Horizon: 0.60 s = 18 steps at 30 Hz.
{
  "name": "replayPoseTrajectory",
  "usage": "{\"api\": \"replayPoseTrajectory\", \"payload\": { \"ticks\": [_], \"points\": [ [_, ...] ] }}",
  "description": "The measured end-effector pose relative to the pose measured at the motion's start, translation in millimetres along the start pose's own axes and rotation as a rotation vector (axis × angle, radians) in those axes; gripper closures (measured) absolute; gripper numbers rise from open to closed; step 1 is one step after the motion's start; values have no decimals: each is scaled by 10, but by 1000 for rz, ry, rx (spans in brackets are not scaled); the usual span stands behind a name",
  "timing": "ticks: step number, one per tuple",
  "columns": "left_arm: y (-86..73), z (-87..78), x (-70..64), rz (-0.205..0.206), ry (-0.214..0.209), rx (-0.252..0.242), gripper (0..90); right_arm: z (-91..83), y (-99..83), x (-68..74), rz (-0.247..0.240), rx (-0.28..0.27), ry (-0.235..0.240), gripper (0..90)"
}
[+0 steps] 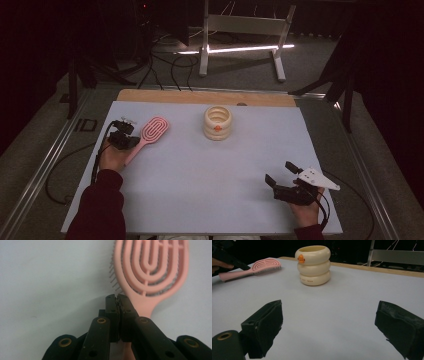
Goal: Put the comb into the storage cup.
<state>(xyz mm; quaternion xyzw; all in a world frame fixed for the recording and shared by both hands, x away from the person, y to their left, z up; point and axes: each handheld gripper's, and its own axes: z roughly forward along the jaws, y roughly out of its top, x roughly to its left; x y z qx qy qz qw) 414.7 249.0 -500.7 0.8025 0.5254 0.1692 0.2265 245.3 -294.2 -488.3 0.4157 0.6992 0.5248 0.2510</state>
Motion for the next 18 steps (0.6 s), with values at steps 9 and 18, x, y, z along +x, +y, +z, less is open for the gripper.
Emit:
{"api": "replayPoseTrajectory", "payload": {
  "ticks": [9,18],
  "points": [
    [5,-142,15,-38,8,-104,828,0,-1,-5,0,3,0,78],
    [-36,-557,-134,-18,-39,-324,583,-9,4,-13,0,-3,1,78]
  ]
}}
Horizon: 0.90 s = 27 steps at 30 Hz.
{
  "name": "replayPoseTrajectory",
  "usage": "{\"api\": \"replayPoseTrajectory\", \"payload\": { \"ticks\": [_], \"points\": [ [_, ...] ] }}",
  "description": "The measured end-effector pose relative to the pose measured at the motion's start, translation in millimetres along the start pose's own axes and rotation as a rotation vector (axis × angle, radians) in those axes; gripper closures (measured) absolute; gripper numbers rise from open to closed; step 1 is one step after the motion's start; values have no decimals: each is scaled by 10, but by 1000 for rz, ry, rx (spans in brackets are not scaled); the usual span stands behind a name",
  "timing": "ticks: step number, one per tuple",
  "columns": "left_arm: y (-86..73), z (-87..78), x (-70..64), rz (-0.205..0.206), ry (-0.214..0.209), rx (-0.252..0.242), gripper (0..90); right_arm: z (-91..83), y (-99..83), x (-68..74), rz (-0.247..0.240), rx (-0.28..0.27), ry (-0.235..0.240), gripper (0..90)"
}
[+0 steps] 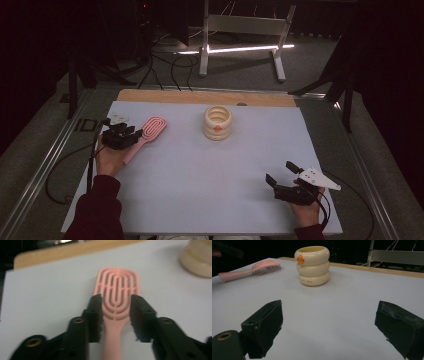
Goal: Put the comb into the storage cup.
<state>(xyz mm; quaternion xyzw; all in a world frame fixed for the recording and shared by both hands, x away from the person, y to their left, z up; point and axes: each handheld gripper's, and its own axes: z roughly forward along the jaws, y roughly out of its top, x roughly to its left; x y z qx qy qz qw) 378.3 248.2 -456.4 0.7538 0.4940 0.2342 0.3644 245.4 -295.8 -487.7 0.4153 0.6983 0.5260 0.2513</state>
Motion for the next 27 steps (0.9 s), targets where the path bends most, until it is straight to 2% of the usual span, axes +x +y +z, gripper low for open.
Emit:
{"api": "replayPoseTrajectory", "payload": {
  "ticks": [1,5,10,13,16,18,22,24,25,27],
  "points": [
    [-2,-50,-23,6,-8,-19,539,-1,0,-1,0,0,0,77],
    [-34,-249,-95,15,-40,-95,466,-4,6,3,-2,-1,0,77],
    [-95,-462,-182,34,-53,-155,386,-1,9,9,-5,-1,0,77],
    [-141,-559,-255,50,-49,-172,279,-5,15,13,-6,-2,5,77],
    [-200,-642,-303,39,-60,-181,187,-5,23,15,-12,-5,8,77],
    [-261,-695,-329,33,-76,-201,171,0,32,8,-17,-6,7,77],
    [-365,-755,-397,41,-76,-226,137,0,48,-21,-14,-13,12,77],
    [-392,-766,-413,44,-83,-230,65,-2,52,-32,-7,-17,17,77],
    [-439,-781,-447,47,-86,-233,65,-5,58,-40,0,-23,23,77],
    [-471,-793,-471,59,-93,-231,3,-7,72,-48,-5,-26,26,77]
  ]
}}
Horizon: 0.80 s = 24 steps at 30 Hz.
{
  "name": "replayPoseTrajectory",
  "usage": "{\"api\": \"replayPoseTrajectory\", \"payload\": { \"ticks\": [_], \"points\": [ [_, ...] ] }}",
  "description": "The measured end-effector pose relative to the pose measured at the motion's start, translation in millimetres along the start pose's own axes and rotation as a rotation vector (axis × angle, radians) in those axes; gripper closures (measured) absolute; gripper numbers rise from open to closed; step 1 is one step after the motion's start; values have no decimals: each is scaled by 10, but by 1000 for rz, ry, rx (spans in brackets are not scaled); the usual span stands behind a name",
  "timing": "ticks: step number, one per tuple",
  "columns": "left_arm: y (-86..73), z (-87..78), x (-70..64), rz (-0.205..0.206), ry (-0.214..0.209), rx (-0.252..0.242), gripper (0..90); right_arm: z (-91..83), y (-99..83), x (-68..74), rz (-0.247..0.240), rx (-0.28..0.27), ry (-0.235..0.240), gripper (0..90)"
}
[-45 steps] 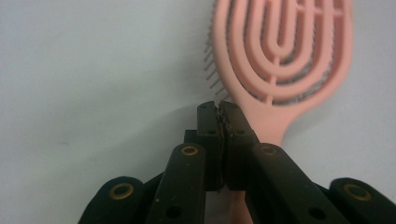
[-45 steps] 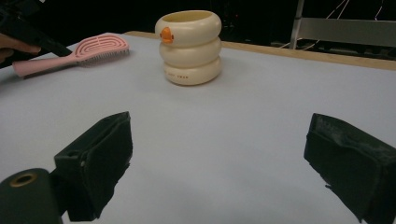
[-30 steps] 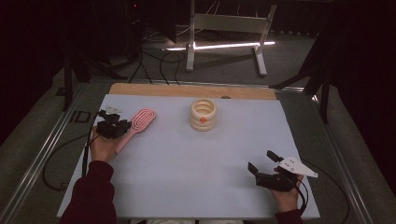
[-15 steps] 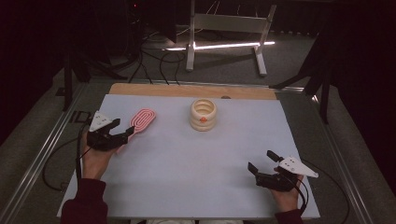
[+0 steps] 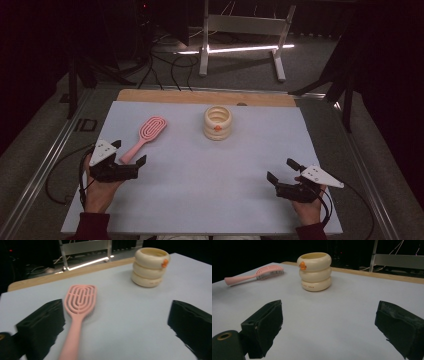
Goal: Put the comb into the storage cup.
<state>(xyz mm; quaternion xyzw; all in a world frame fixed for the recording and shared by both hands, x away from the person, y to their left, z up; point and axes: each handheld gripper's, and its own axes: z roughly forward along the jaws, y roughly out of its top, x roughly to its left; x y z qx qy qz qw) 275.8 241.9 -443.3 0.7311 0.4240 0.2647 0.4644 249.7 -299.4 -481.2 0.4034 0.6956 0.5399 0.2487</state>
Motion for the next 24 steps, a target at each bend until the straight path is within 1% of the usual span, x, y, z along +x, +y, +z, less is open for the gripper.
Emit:
{"api": "replayPoseTrajectory", "payload": {
  "ticks": [3,5,6,8,9,11,16,17,19,21,24],
  "points": [
    [-55,-28,-39,-3,-7,-2,1,12,9,-6,-12,2,7,77],
    [-102,-42,-61,4,-2,-4,1,21,7,-3,-14,5,5,77],
    [-128,-47,-69,6,-7,-4,1,26,6,-2,-17,7,7,77],
    [-183,-67,-84,25,-4,3,0,32,7,-1,-22,8,6,77],
    [-199,-74,-83,27,-7,3,0,35,8,0,-25,7,4,77],
    [-245,-96,-79,27,-7,-7,0,39,12,-1,-29,5,0,77],
    [-338,-88,-82,8,-28,-19,1,52,21,5,-41,3,2,77],
    [-351,-76,-91,7,-35,-17,1,62,22,10,-42,3,5,77],
    [-361,-49,-123,20,-33,-11,0,78,29,13,-49,7,6,76],
    [-359,-43,-137,21,-41,-15,0,94,34,16,-51,9,10,76],
    [-356,-49,-147,33,-29,-22,0,107,41,14,-57,15,10,77]
  ]
}}
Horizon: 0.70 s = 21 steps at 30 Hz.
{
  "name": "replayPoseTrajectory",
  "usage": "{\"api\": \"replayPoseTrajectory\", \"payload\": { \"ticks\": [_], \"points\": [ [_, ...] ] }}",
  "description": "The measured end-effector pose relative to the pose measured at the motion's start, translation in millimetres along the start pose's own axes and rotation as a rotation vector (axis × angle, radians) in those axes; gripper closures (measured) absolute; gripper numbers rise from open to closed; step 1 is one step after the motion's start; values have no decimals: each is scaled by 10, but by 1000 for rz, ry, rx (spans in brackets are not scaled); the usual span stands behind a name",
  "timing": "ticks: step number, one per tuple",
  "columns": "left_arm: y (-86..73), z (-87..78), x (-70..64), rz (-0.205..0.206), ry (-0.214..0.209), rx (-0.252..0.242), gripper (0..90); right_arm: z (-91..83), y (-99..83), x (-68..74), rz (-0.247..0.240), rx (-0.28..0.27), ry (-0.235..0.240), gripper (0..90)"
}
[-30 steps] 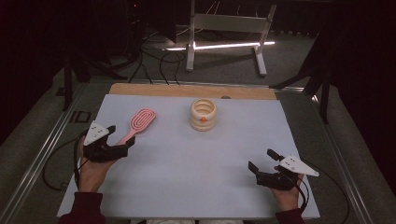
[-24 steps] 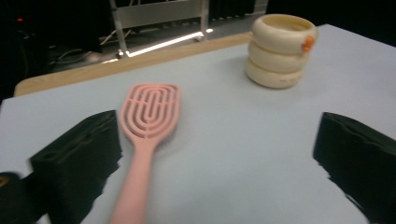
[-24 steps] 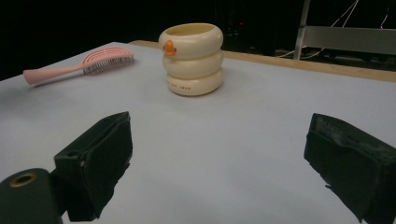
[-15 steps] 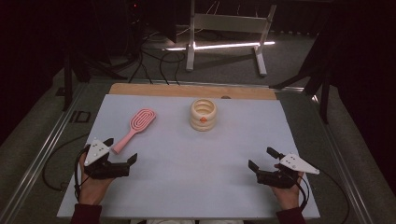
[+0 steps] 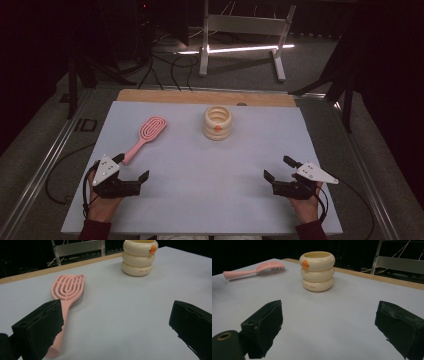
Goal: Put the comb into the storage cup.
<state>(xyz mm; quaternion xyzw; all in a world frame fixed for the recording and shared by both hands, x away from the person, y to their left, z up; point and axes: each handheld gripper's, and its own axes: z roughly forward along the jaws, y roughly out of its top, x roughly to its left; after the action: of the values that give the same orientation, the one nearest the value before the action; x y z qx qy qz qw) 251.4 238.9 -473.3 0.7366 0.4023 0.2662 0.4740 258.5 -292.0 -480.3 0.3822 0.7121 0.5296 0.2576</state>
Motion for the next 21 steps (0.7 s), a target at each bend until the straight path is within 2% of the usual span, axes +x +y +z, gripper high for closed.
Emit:
{"api": "replayPoseTrajectory", "payload": {
  "ticks": [8,10,15,21],
  "points": [
    [12,-53,71,-14,19,-15,1,45,12,4,-7,5,3,77],
    [14,-57,80,-21,25,-9,1,56,6,22,-10,7,11,76],
    [25,-49,80,-9,33,13,1,58,-12,35,-11,8,12,77],
    [41,-76,117,-29,37,24,1,53,-24,27,-6,10,10,77]
  ]
}}
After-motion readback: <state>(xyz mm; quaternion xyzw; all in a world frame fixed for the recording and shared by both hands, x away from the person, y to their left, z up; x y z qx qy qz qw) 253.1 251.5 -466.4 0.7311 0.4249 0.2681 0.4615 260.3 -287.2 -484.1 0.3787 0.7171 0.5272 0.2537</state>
